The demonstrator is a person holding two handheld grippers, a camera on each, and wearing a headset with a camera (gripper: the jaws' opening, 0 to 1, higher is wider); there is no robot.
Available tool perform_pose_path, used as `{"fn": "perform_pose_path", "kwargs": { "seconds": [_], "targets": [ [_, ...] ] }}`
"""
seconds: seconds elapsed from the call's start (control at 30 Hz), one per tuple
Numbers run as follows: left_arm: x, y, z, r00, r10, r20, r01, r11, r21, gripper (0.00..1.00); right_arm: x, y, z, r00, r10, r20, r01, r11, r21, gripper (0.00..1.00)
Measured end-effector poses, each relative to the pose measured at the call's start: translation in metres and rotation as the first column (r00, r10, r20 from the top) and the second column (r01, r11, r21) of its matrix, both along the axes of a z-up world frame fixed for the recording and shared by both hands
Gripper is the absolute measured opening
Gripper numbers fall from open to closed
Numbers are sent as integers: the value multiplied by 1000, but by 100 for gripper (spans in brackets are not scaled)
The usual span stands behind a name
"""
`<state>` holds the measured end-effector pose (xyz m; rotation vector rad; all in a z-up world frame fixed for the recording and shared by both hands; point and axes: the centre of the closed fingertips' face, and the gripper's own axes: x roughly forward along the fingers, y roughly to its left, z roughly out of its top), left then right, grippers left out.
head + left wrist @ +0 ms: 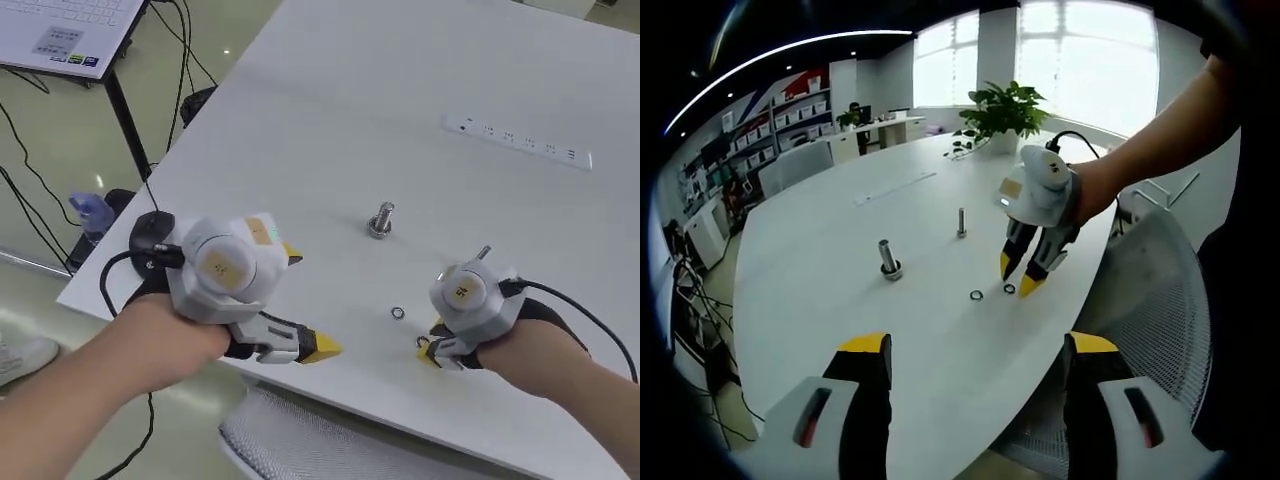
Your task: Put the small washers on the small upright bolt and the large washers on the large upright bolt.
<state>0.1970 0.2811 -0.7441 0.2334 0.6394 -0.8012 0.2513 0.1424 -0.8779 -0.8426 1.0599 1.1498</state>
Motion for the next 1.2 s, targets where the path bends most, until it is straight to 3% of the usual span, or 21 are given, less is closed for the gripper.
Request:
{"fn": "perform_pose_path", "kwargs": {
  "seconds": [0.37,1.2],
  "targets": [
    [-3,4,-1,1000,12,-2,-12,1000,3,69,0,2,-1,1000,5,12,-5,999,-32,22],
    [-4,-3,2,1000,10,1,-10,1000,10,67,0,0,0,1000,0,7,1,997,-79,13]
  ]
}}
